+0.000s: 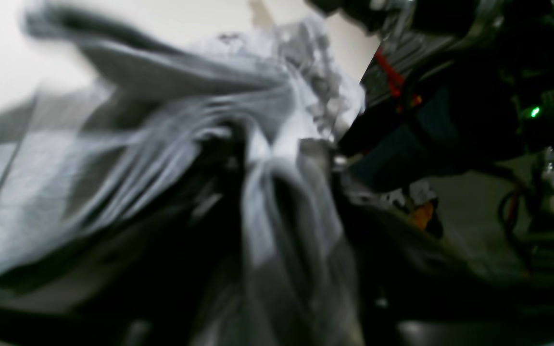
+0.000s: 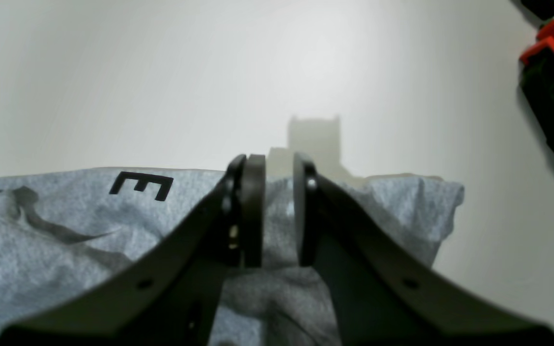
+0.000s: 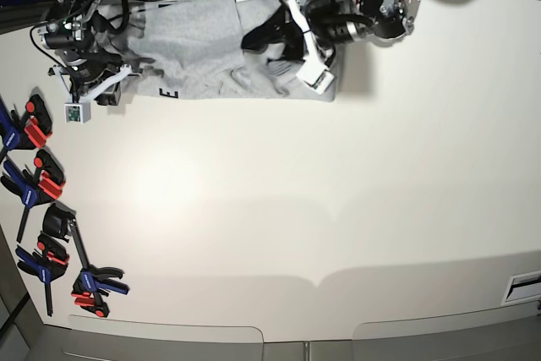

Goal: Fold the T-shirt properly
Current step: 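Move the left gripper to the shirt's other end and grasp it, then fold the grasped end with the left gripper toward the right gripper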

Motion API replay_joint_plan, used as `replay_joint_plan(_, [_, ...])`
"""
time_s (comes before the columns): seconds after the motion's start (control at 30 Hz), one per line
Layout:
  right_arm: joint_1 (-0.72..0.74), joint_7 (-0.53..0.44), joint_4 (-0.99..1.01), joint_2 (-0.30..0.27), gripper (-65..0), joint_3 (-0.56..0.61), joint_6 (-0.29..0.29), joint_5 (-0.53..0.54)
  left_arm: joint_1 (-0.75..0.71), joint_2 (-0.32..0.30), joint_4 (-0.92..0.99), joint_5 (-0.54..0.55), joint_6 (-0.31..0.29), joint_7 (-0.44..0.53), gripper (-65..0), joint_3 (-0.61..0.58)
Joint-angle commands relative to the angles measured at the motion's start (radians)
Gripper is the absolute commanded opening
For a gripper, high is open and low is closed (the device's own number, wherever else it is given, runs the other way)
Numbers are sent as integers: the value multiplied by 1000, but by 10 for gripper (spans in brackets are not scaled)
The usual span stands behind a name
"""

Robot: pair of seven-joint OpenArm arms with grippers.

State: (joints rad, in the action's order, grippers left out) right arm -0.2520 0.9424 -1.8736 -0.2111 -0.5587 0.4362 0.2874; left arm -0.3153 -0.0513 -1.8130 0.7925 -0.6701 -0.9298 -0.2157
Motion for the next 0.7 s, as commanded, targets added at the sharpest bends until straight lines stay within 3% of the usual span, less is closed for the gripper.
replay_joint_plan(0.0, [8, -23, -16, -13, -559, -5, -4, 12, 5, 18, -18, 2, -11, 29, -447, -2])
replay_joint_plan(0.17, [8, -23, -16, -13, -559, -5, -4, 51, 5, 37, -18, -33, -10, 72, -447, -2])
replay_joint_plan(0.47, [8, -23, -16, -13, -559, -5, -4, 60, 18, 36, -19, -34, -11, 63, -457, -1])
replay_joint_plan(0.5, [8, -23, -16, -13, -559, -5, -4, 60, 24, 35, -19, -36, -11, 54, -496, 0])
replay_joint_plan(0.57, [8, -22, -16, -13, -559, -5, -4, 59, 38, 31, -19, -82, -11, 24, -645, 1])
replay_joint_plan(0.67, [8, -22, -16, -13, -559, -5, -4, 55, 39, 31, -19, -230, -6, 3, -650, 1])
